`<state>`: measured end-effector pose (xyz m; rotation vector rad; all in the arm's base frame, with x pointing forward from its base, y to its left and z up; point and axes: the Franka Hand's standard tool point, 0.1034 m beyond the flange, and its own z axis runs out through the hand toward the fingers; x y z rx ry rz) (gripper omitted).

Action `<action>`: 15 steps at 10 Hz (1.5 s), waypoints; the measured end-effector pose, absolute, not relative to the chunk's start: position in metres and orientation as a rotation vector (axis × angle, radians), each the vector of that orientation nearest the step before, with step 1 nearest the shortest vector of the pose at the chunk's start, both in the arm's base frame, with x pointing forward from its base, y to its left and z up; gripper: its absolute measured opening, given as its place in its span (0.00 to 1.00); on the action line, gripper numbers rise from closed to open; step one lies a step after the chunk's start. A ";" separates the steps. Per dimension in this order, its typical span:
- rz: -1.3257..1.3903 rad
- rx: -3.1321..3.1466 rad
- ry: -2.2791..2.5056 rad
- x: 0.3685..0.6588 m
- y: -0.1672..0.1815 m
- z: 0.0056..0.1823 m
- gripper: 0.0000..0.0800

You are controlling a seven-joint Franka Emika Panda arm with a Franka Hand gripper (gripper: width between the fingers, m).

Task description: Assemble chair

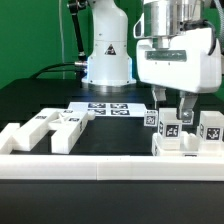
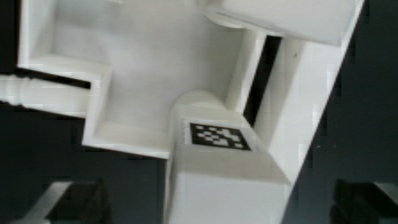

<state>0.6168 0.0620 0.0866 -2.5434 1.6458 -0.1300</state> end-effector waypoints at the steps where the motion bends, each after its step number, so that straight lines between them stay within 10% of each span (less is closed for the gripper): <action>1: -0.153 -2.663 1.453 0.618 0.060 0.087 0.81; 13: -0.214 -3.070 0.337 0.616 0.056 0.083 0.81; 15: -0.214 -3.070 0.339 0.617 0.056 0.083 0.48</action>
Offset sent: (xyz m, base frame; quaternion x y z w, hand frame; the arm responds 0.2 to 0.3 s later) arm -0.0038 0.0051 -0.0030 0.0151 -0.0056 -0.2361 0.9716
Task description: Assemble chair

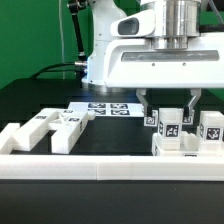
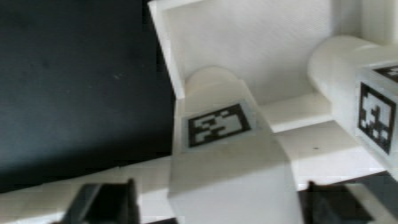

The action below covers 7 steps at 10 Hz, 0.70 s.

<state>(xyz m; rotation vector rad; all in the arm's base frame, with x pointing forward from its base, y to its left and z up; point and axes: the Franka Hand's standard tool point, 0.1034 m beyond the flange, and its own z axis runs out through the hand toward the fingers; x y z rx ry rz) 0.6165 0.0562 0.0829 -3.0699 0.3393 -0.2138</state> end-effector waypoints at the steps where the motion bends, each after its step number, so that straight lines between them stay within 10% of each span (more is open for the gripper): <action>1: -0.213 -3.064 0.374 0.616 0.056 0.083 0.48; 2: -0.212 -3.060 0.393 0.616 0.056 0.083 0.36; 7: -0.195 -2.935 0.886 0.617 0.055 0.083 0.36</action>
Offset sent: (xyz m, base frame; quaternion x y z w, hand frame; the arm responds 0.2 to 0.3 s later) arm 0.0000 0.0000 0.0000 0.0000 0.0000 0.1296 0.9916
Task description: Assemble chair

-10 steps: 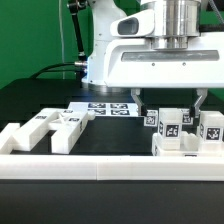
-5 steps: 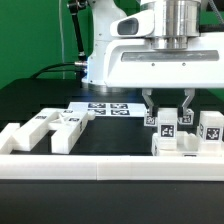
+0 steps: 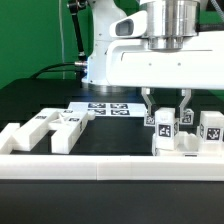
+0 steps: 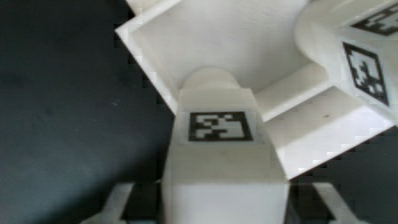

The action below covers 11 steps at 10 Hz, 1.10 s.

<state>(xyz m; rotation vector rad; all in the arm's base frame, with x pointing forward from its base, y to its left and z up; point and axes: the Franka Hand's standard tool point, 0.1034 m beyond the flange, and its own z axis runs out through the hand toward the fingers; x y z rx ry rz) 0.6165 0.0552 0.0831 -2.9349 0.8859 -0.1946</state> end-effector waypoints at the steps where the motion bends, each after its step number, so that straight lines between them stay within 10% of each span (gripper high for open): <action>1: -0.182 -2.864 1.078 0.616 0.056 0.083 0.36; 11: -0.086 -2.132 2.130 0.614 0.061 0.082 0.36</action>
Offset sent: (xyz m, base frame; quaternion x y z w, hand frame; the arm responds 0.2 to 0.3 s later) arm -0.0151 -0.0006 -0.0046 -0.0357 -0.0333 0.2600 0.9644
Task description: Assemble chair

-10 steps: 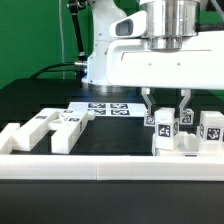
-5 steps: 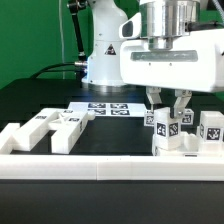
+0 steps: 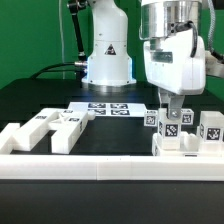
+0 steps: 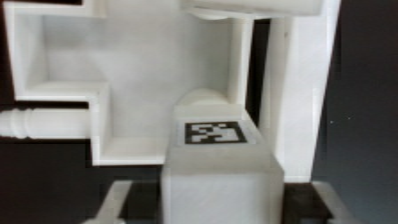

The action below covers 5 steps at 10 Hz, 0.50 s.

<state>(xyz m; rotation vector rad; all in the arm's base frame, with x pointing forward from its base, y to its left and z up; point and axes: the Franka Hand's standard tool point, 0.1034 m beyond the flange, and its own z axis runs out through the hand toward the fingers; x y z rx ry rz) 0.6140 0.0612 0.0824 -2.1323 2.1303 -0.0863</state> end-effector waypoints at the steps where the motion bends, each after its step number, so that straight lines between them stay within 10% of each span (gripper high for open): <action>1: -0.083 -2.092 2.168 0.614 0.061 0.083 0.36; 5: -0.084 -2.138 2.121 0.614 0.062 0.081 0.66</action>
Offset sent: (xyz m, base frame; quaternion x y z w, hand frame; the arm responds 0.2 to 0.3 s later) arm 0.0000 0.0000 0.0000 0.0000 0.0000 0.0000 1.0000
